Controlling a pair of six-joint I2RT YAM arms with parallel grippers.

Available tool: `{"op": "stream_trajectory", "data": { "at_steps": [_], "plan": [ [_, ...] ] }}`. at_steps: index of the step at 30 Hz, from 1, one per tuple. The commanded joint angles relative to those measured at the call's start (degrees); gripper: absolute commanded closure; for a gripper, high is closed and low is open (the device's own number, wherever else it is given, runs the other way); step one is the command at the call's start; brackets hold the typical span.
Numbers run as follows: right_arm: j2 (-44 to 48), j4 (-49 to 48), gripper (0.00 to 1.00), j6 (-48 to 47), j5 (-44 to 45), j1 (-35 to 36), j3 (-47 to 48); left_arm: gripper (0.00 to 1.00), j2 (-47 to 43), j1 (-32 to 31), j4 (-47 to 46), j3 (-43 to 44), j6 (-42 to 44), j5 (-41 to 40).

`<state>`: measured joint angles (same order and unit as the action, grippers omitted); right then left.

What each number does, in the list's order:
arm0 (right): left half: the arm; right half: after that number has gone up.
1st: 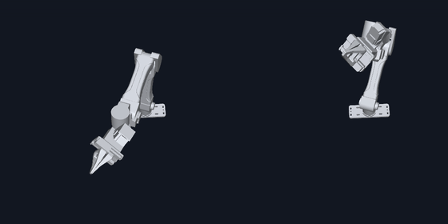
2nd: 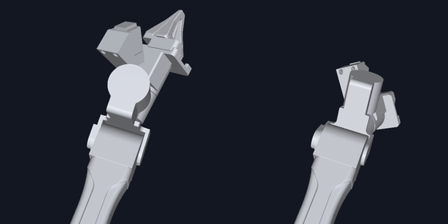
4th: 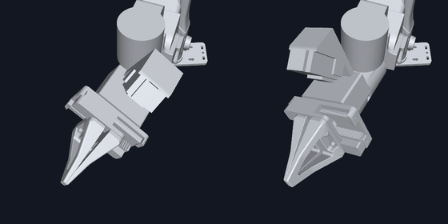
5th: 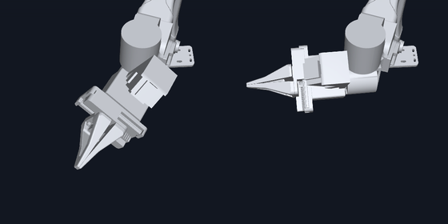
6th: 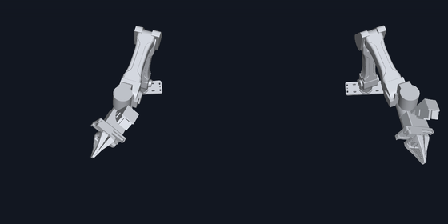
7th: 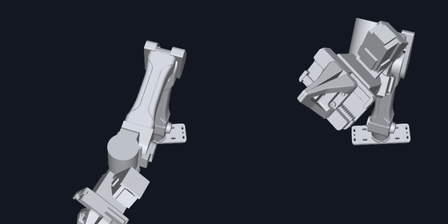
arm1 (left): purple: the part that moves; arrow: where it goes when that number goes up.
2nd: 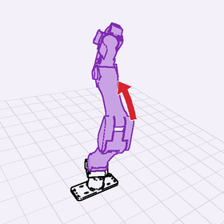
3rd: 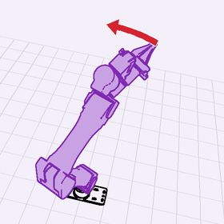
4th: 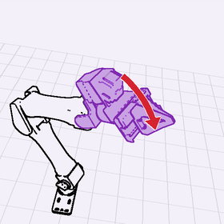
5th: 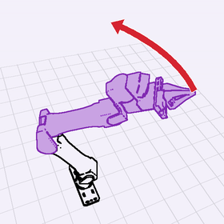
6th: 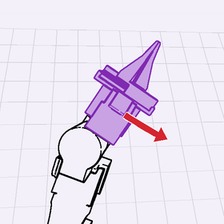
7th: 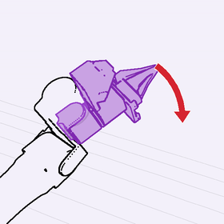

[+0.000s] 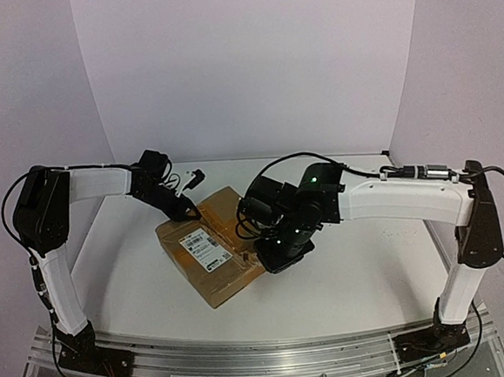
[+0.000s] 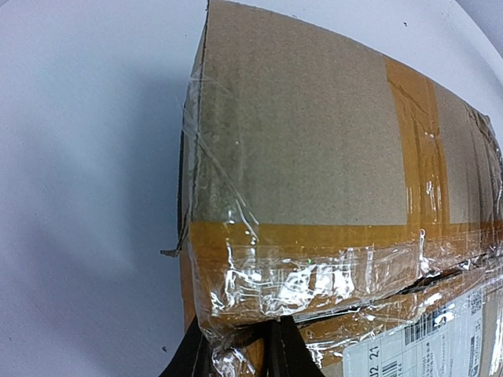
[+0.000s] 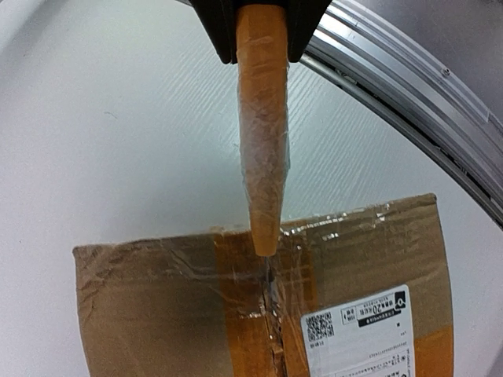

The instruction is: Unpack the express box

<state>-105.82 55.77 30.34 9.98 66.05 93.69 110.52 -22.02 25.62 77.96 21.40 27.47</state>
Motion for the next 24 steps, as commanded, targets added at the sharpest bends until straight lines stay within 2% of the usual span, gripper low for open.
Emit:
{"op": "stream_trajectory", "data": {
  "at_steps": [1,13,17,19,24],
  "plan": [
    [4.1,20.43,1.0,4.54,-4.91,1.9,-4.54,1.0,-0.1,2.76,-1.1,-0.83,3.79,-11.94],
    [8.57,21.83,1.0,8.62,-3.74,3.55,-6.52,1.0,-2.17,4.38,-0.08,-4.69,0.32,-12.1],
    [11.37,20.47,1.0,10.59,-1.58,1.86,-6.45,1.0,-3.56,5.21,1.66,-6.13,-4.04,-12.24],
    [14.52,14.38,1.0,13.1,-1.23,-0.19,-8.73,1.0,-4.96,5.65,3.52,-7.03,-8.7,-11.87],
    [23.77,-12.09,1.0,23.03,-4.55,-6.72,-24.13,1.0,-10.77,5.81,7.74,-13.19,-23.31,-11.6]
  ]
}}
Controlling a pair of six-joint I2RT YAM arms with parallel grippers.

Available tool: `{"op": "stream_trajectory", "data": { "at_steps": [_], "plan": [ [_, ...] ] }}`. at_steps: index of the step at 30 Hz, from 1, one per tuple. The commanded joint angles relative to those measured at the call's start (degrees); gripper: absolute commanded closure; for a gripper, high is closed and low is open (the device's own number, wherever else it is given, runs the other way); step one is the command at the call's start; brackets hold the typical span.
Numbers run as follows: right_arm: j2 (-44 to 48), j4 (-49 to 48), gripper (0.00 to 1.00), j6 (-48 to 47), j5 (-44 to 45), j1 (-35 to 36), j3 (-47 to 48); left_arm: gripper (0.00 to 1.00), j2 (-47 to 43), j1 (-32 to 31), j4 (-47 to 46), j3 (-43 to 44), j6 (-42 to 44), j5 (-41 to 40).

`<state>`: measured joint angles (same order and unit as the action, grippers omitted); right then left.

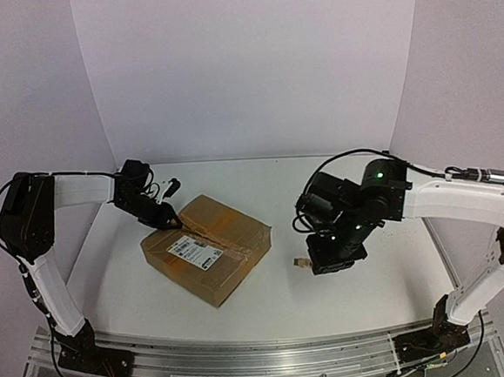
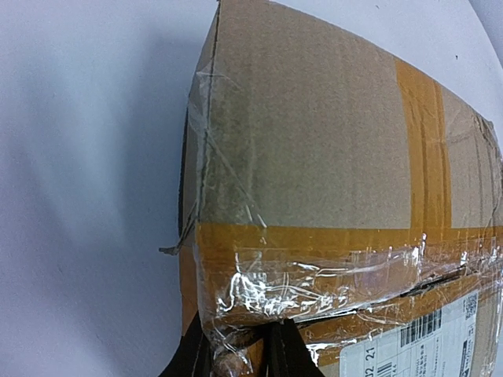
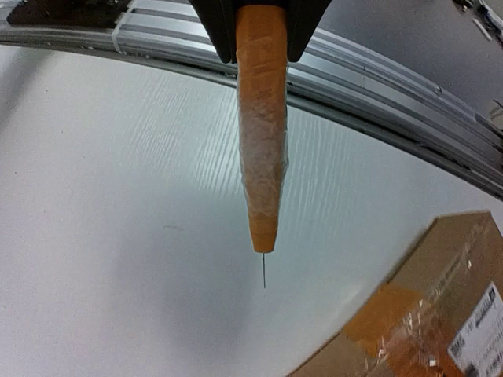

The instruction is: Unpack the express box

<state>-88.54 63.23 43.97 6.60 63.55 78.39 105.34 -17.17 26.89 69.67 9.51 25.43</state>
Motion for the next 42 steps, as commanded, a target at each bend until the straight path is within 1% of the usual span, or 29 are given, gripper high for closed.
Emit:
{"op": "stream_trajectory", "data": {
  "at_steps": [1,3,4,6,9,10,11,13,15,16,17,19,20,21,22,23,25,26,28,30,32,34,37,40,42],
  "plan": [
    [8.32,-24.11,1.0,10.97,-1.08,-5.03,-11.45,1.0,-7.01,0.92,7.03,-6.52,-14.21,-9.56],
    [10.49,-31.88,1.0,13.55,-1.39,-5.84,-15.41,1.0,-9.52,0.95,7.8,-9.3,-18.35,-9.0],
    [11.46,-34.99,1.0,15.05,-2.13,-6.3,-17.72,0.98,-11.01,0.94,7.79,-11.03,-20.23,-8.49],
    [12.65,-40.9,1.0,16.82,-3.64,-6.67,-20.91,0.84,-12.99,0.91,6.71,-13.64,-21.63,-7.86],
    [11.78,-43.1,1.0,16.73,-5.51,-6.77,-22.46,0.53,-14.75,0.98,6.7,-16.13,-21.11,-8.94],
    [11.38,-43.69,1.0,16.48,-5.93,-6.84,-22.71,0.45,-15.54,0.92,7.45,-16.23,-20.68,-9.19],
    [11.09,-44.45,1.0,16.22,-6.87,-7.03,-22.98,0.39,-16.36,0.85,8.14,-16.16,-20.22,-9.47],
    [10.52,-45.16,1.0,15.83,-9.55,-7.62,-23.25,0.3,-19.74,0.81,8.47,-14.92,-18.24,-10.14],
    [10.27,-45.16,1.0,15.54,-11.49,-7.91,-23.5,0.27,-23.59,0.82,7.68,-12.51,-13.56,-9.01],
    [10.52,-45.42,1.0,15.93,-12.27,-7.89,-23.94,0.25,-25.88,0.62,6.18,-11.05,-7.88,-4.58],
    [10.85,-45.69,1.0,16.52,-12.9,-7.87,-24.55,0.23,-28.23,0.21,5.03,-9.95,0.15,0.63],
    [12.34,-46.87,1.0,18.38,-13.18,-7.91,-26.65,0.16,-34.36,-2.57,6.79,-10.03,24.68,13.13],
    [13.07,-47.82,1.0,19.46,-13.01,-7.9,-28.0,0.1,-37.05,-5.03,10.11,-11.24,36.88,16.19],
    [13.72,-48.87,1.0,20.53,-12.73,-7.88,-29.64,0.03,-39.43,-8.48,15.57,-12.94,51.9,16.53],
    [14.16,-50.22,1.0,20.89,-12.64,-7.91,-30.62,0.01,-41.11,-12.17,19.1,-15.76,60.12,14.26],
    [14.01,-51.5,1.0,20.97,-12.84,-7.92,-31.2,0.01,-42.1,-17.02,20.79,-18.0,63.17,11.66],
    [12.91,-54.7,1.0,20.27,-13.8,-7.91,-31.74,0.0,-42.15,-23.29,21.3,-21.86,63.29,7.72],
    [12.42,-56.09,1.0,20.14,-14.0,-7.89,-32.01,0.0,-41.76,-25.06,20.2,-23.13,62.67,6.43],
    [11.72,-58.96,1.0,20.44,-13.74,-7.86,-33.13,0.0,-41.23,-28.55,14.78,-26.04,59.53,3.29],
    [11.55,-61.38,1.0,21.57,-13.3,-7.89,-34.55,0.0,-41.16,-31.79,8.37,-28.84,56.98,-2.23],
    [11.55,-63.8,1.0,22.19,-12.98,-7.75,-35.99,0.0,-40.75,-33.84,2.54,-30.9,55.74,-6.31],
    [11.1,-66.41,1.0,22.71,-13.02,-7.74,-37.1,0.0,-39.36,-35.15,-1.2,-32.26,55.74,-9.2],
    [9.55,-67.43,1.0,22.69,-13.7,-7.74,-37.27,0.0,-36.37,-35.81,-8.47,-34.03,54.34,-14.09],
    [9.34,-69.1,1.0,22.51,-13.75,-7.71,-37.68,0.0,-34.28,-35.83,-11.87,-34.09,53.71,-16.33],
    [10.36,-69.13,1.0,22.68,-13.5,-7.74,-38.23,0.0,-34.24,-35.83,-12.55,-34.03,53.71,-15.78]
  ]
}}
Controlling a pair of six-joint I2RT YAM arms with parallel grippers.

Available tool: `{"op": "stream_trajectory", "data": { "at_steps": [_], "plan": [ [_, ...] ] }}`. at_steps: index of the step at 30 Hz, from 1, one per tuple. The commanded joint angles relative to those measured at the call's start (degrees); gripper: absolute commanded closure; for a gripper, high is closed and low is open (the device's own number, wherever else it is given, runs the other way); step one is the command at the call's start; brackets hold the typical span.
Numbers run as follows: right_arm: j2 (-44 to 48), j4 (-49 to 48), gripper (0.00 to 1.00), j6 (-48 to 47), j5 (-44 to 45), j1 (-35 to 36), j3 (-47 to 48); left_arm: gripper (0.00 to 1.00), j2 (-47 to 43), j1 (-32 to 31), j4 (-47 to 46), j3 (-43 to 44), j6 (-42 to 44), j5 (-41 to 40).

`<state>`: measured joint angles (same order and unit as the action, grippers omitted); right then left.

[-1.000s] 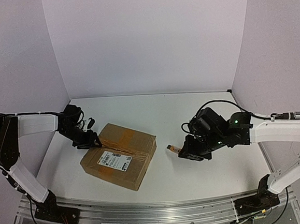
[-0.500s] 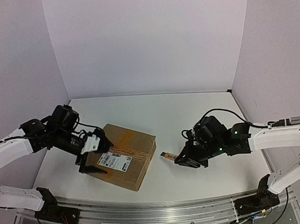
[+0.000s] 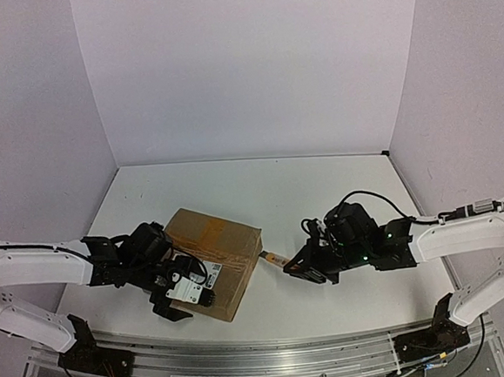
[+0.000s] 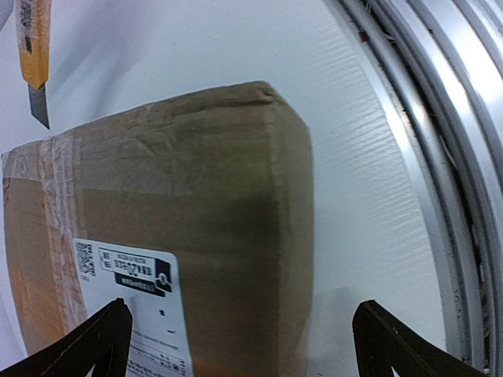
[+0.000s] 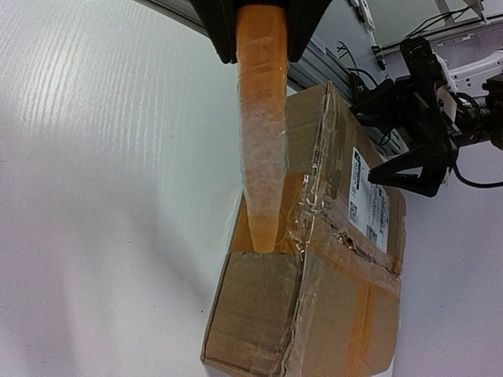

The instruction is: Unpack the express box

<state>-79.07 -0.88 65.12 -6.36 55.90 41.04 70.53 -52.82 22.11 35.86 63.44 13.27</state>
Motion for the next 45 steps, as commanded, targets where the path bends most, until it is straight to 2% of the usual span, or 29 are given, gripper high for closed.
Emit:
{"op": "stream_trajectory", "data": {
  "at_steps": [1,5,11,18,27,37,45],
  "plan": [
    [1.6,-5.02,1.0,1.84,-0.42,-0.09,-1.52,0.0,0.49,-0.18,-7.87,-0.35,0.07,-3.14],
    [2.96,-5.01,1.0,2.2,-0.58,-0.08,-2.7,0.01,4.52,-0.17,-7.84,-0.42,0.49,-3.08],
    [2.8,-6.96,1.0,2.3,-0.14,-0.04,-3.79,0.2,15.4,-0.09,-8.97,4.39,-7.97,-5.97],
    [2.99,-11.05,1.0,3.11,3.83,-0.09,-4.42,0.3,12.97,-0.09,-11.84,0.96,-8.74,-3.64],
    [3.75,-11.92,1.0,4.76,10.63,-0.33,-5.04,0.32,13.23,-0.1,-12.28,0.75,-10.27,-3.28],
    [-1.2,-14.94,1.0,4.4,8.36,-0.86,-2.8,0.33,14.04,-0.1,-12.45,1.23,-9.54,-3.07],
    [-1.65,-18.85,1.0,4.35,7.37,-0.87,-3.3,0.34,14.18,-0.1,-12.58,1.15,-9.61,-3.03]
  ]
}}
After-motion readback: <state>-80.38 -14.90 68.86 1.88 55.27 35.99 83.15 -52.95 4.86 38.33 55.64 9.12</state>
